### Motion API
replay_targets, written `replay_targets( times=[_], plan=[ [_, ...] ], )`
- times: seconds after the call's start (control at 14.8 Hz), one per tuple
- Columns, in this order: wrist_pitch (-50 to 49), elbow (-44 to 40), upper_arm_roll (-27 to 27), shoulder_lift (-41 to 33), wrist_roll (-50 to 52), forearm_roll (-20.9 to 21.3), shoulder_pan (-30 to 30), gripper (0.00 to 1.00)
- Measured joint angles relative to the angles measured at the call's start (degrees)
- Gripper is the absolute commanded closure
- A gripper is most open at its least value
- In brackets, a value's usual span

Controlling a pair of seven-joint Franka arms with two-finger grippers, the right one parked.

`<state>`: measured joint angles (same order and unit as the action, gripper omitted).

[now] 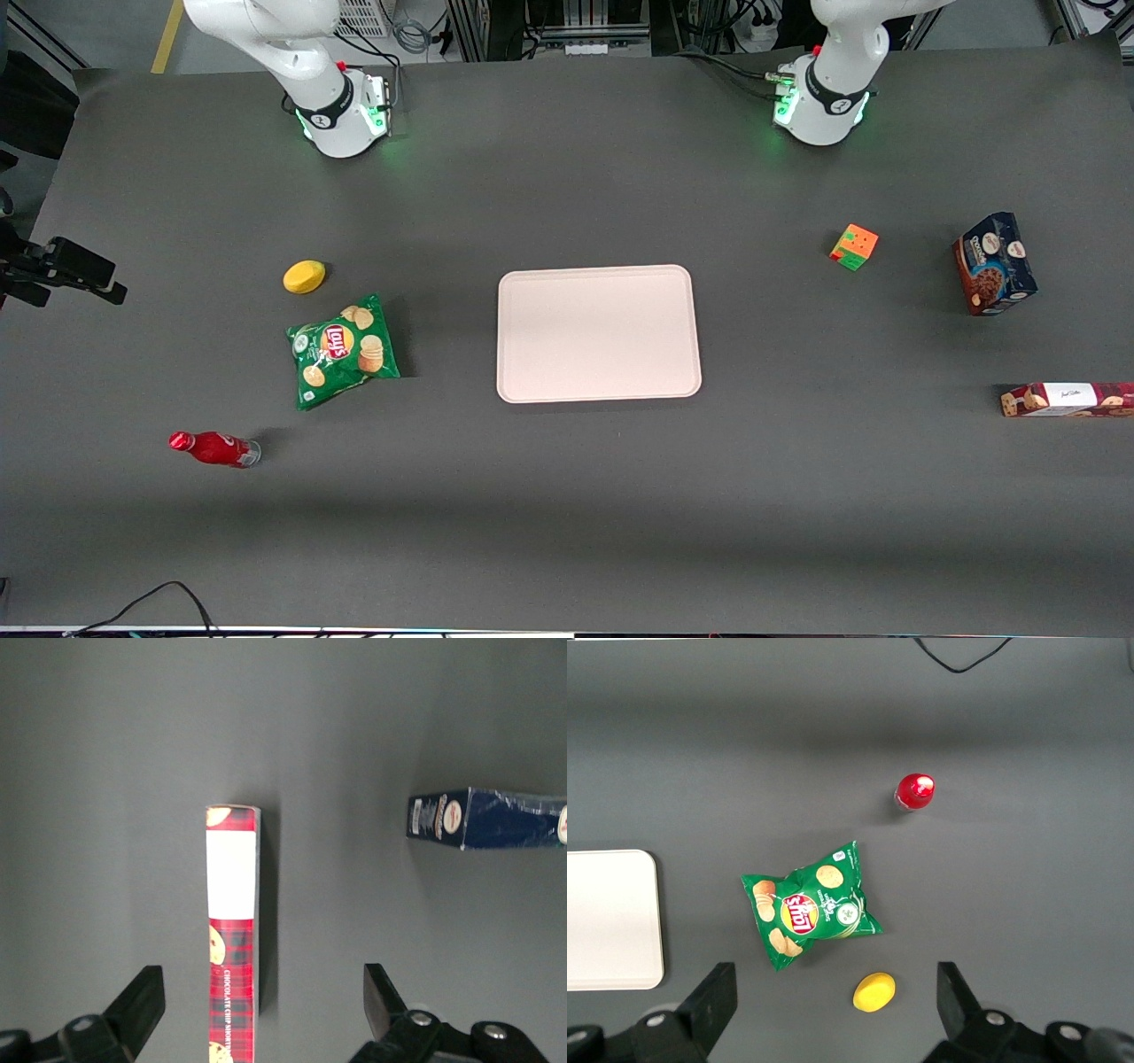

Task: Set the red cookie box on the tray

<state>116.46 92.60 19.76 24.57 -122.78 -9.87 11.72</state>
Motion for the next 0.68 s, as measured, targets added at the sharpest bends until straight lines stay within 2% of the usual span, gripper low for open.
replay_targets(
  times=[0.27, 0.68],
  plan=[
    [4.2, -0.2, 1.0, 4.1, -0.4, -0.6, 0.5, 0.0],
    [10.2, -1.3, 1.2, 10.9, -4.3, -5.7, 1.5, 0.0]
  ],
)
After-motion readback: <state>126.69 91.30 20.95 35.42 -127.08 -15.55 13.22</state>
